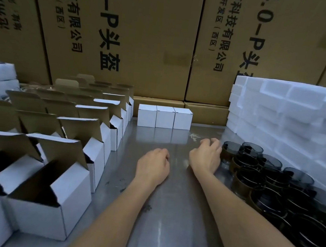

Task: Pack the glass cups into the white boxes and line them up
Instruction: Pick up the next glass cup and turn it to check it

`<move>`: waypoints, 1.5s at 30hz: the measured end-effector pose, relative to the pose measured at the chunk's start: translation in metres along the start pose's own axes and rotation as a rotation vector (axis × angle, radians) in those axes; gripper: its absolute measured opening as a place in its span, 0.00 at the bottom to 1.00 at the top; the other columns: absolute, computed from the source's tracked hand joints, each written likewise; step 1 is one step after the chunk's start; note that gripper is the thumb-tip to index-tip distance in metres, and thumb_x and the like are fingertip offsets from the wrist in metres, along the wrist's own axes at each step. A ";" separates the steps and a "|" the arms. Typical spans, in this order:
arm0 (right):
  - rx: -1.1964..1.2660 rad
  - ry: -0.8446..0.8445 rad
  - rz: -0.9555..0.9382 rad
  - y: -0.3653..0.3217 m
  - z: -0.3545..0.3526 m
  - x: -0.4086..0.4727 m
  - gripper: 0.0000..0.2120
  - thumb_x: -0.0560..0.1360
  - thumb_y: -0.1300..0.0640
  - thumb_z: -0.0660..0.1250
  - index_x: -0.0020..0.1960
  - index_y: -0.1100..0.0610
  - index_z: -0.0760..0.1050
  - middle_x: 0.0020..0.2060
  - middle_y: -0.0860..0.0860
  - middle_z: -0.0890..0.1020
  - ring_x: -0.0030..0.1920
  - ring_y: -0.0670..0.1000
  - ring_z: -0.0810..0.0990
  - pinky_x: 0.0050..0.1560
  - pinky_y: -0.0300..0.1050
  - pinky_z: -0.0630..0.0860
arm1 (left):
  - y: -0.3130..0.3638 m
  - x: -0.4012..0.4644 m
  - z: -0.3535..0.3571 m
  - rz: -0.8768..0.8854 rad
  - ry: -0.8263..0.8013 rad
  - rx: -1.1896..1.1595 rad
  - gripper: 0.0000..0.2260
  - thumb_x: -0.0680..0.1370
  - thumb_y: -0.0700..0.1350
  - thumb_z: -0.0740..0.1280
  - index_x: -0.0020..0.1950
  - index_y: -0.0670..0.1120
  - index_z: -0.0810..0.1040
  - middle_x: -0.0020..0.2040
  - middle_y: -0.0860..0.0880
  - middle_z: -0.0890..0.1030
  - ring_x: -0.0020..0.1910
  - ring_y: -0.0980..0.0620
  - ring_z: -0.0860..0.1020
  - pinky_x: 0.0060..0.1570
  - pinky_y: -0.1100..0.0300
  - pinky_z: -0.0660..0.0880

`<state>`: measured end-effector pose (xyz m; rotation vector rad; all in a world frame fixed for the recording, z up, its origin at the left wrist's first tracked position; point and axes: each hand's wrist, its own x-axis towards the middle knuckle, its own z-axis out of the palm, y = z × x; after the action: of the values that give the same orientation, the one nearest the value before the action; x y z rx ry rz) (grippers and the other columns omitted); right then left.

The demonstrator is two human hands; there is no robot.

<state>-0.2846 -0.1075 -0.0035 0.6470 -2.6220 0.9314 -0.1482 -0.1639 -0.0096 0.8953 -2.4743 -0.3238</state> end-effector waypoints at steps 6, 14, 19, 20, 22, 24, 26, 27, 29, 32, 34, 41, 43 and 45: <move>-0.214 -0.205 0.064 -0.005 -0.040 -0.009 0.25 0.76 0.55 0.63 0.70 0.62 0.63 0.75 0.60 0.50 0.68 0.60 0.65 0.58 0.51 0.71 | 0.010 -0.043 -0.014 0.048 0.003 0.098 0.10 0.79 0.44 0.55 0.56 0.47 0.74 0.56 0.49 0.75 0.55 0.47 0.73 0.47 0.55 0.71; -0.219 -0.378 0.022 -0.016 -0.067 -0.022 0.21 0.77 0.57 0.61 0.68 0.63 0.65 0.67 0.59 0.60 0.60 0.59 0.72 0.50 0.49 0.71 | 0.013 -0.067 -0.021 0.037 -0.011 0.142 0.11 0.80 0.45 0.54 0.58 0.47 0.72 0.57 0.49 0.75 0.56 0.47 0.73 0.48 0.54 0.70; -0.217 -0.408 -0.190 -0.041 -0.077 -0.064 0.18 0.78 0.56 0.59 0.67 0.61 0.67 0.66 0.58 0.64 0.60 0.60 0.74 0.50 0.48 0.69 | 0.014 -0.077 -0.027 0.008 -0.044 0.154 0.12 0.81 0.46 0.53 0.60 0.45 0.71 0.60 0.47 0.74 0.58 0.46 0.73 0.52 0.53 0.68; -0.200 -0.405 -0.233 -0.044 -0.079 -0.076 0.17 0.78 0.58 0.58 0.66 0.60 0.69 0.65 0.57 0.65 0.59 0.60 0.74 0.49 0.48 0.68 | 0.014 -0.081 -0.030 -0.009 -0.047 0.150 0.12 0.81 0.46 0.54 0.59 0.44 0.70 0.60 0.46 0.74 0.58 0.45 0.73 0.53 0.54 0.68; -0.161 -0.379 -0.301 -0.047 -0.086 -0.100 0.16 0.78 0.60 0.56 0.64 0.58 0.71 0.63 0.57 0.67 0.58 0.60 0.75 0.51 0.48 0.68 | 0.014 -0.088 -0.035 -0.040 -0.055 0.102 0.13 0.80 0.49 0.55 0.59 0.44 0.70 0.60 0.45 0.73 0.59 0.45 0.73 0.54 0.53 0.68; -0.140 -0.346 -0.355 -0.048 -0.094 -0.125 0.16 0.78 0.59 0.56 0.63 0.57 0.72 0.62 0.56 0.69 0.56 0.60 0.76 0.50 0.48 0.69 | 0.011 -0.097 -0.040 -0.046 -0.080 0.002 0.15 0.79 0.52 0.58 0.61 0.45 0.70 0.62 0.46 0.73 0.60 0.45 0.72 0.57 0.52 0.69; -0.124 -0.324 -0.399 -0.046 -0.104 -0.146 0.15 0.78 0.59 0.54 0.62 0.56 0.74 0.60 0.56 0.70 0.55 0.60 0.76 0.47 0.47 0.69 | 0.007 -0.109 -0.043 -0.021 -0.108 -0.099 0.19 0.77 0.53 0.62 0.65 0.48 0.68 0.65 0.48 0.72 0.63 0.47 0.71 0.61 0.52 0.68; -0.119 -0.320 -0.417 -0.045 -0.109 -0.155 0.15 0.79 0.58 0.54 0.61 0.55 0.74 0.60 0.55 0.70 0.54 0.59 0.77 0.46 0.47 0.68 | 0.005 -0.115 -0.045 -0.007 -0.120 -0.146 0.21 0.76 0.53 0.63 0.67 0.49 0.67 0.66 0.49 0.71 0.64 0.48 0.71 0.62 0.52 0.67; -0.117 -0.329 -0.438 -0.042 -0.119 -0.170 0.16 0.79 0.58 0.54 0.61 0.55 0.75 0.59 0.54 0.71 0.53 0.59 0.77 0.43 0.47 0.66 | 0.001 -0.125 -0.049 -0.009 -0.133 -0.231 0.22 0.75 0.53 0.63 0.68 0.53 0.65 0.67 0.51 0.70 0.64 0.50 0.71 0.59 0.54 0.69; -0.083 -0.349 -0.460 -0.038 -0.130 -0.185 0.15 0.78 0.56 0.55 0.58 0.52 0.77 0.56 0.53 0.74 0.54 0.58 0.78 0.44 0.46 0.66 | 0.000 -0.135 -0.055 -0.043 -0.160 -0.325 0.20 0.71 0.55 0.63 0.62 0.56 0.70 0.63 0.55 0.73 0.60 0.53 0.73 0.52 0.56 0.72; 0.009 -0.329 -0.461 -0.034 -0.136 -0.188 0.13 0.76 0.54 0.57 0.53 0.49 0.79 0.53 0.51 0.77 0.53 0.58 0.78 0.46 0.46 0.71 | 0.002 -0.139 -0.058 -0.036 -0.158 -0.367 0.24 0.64 0.58 0.60 0.58 0.55 0.74 0.59 0.55 0.75 0.58 0.55 0.74 0.53 0.53 0.74; 0.606 -0.223 -0.115 0.017 -0.121 -0.175 0.10 0.74 0.60 0.64 0.50 0.47 0.76 0.52 0.47 0.79 0.48 0.46 0.77 0.47 0.38 0.68 | -0.002 -0.147 -0.059 -0.094 -0.001 -0.503 0.28 0.70 0.54 0.75 0.67 0.50 0.72 0.60 0.54 0.72 0.61 0.56 0.73 0.62 0.56 0.71; 0.716 -0.357 -0.086 0.024 -0.113 -0.172 0.15 0.74 0.62 0.66 0.58 0.50 0.74 0.58 0.48 0.77 0.47 0.44 0.76 0.50 0.39 0.70 | -0.005 -0.150 -0.058 -0.113 0.040 -0.539 0.27 0.70 0.52 0.75 0.67 0.49 0.72 0.59 0.54 0.73 0.60 0.55 0.73 0.62 0.56 0.72; 0.790 -0.512 -0.108 0.024 -0.107 -0.169 0.22 0.73 0.62 0.69 0.66 0.52 0.69 0.62 0.48 0.74 0.54 0.46 0.76 0.58 0.44 0.73 | -0.008 -0.152 -0.056 -0.108 0.054 -0.566 0.26 0.70 0.50 0.75 0.66 0.48 0.73 0.58 0.54 0.74 0.58 0.56 0.75 0.60 0.57 0.73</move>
<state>-0.1392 0.0319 -0.0039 1.3398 -2.4993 2.0094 -0.0132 -0.0743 -0.0194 0.7731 -2.1083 -0.9637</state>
